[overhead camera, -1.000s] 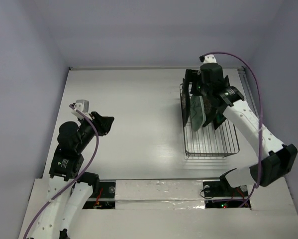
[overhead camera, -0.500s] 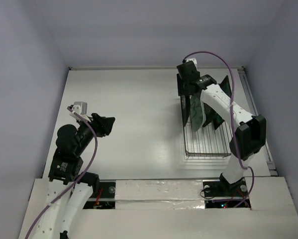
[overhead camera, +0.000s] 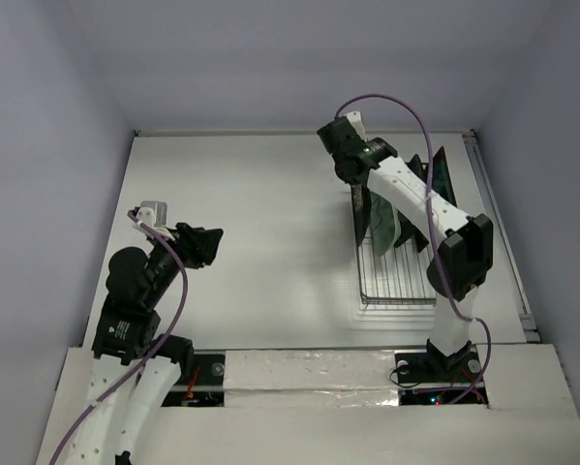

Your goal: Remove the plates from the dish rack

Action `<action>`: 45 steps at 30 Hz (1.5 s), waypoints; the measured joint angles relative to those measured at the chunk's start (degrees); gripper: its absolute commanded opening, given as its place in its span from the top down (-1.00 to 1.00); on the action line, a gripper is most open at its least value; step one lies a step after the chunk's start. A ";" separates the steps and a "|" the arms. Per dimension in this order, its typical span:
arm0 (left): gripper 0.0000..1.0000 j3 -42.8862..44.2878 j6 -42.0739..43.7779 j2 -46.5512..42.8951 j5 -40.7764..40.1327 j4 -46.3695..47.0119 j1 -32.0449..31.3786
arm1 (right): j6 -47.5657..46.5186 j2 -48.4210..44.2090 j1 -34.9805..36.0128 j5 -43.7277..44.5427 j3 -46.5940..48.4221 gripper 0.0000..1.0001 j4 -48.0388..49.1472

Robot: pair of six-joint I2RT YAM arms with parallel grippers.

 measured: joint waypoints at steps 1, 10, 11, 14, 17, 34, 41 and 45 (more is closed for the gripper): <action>0.05 0.00 0.00 -0.20 -0.20 0.00 0.00 | -0.15 0.48 0.07 0.72 0.70 0.93 -0.52; 0.05 0.00 0.00 -1.07 -1.18 0.00 -1.11 | -2.10 1.92 2.21 6.86 3.13 1.00 -4.61; 0.05 0.00 0.00 -1.16 -1.22 -0.02 -1.14 | -2.54 1.92 2.75 7.78 3.48 1.00 -5.42; 0.05 0.00 0.00 -1.33 -1.60 -0.02 -1.42 | -3.85 2.10 4.33 10.36 5.01 1.00 -6.84; 0.05 0.00 0.00 -1.36 -1.81 -0.02 -1.77 | -4.90 2.12 5.42 12.15 7.21 1.00 -7.48; 0.05 0.00 -0.02 -1.38 -2.12 -0.02 -1.79 | -5.27 -6.99 6.05 14.69 10.25 1.00 -7.63; 0.05 0.00 -0.02 -1.31 -2.29 -0.02 -1.79 | -5.25 -14.78 6.05 15.13 10.45 1.00 -7.17; 0.05 0.00 -0.04 -1.22 -2.32 -0.02 -1.75 | -4.61 -17.66 5.99 9.66 8.79 1.00 -3.56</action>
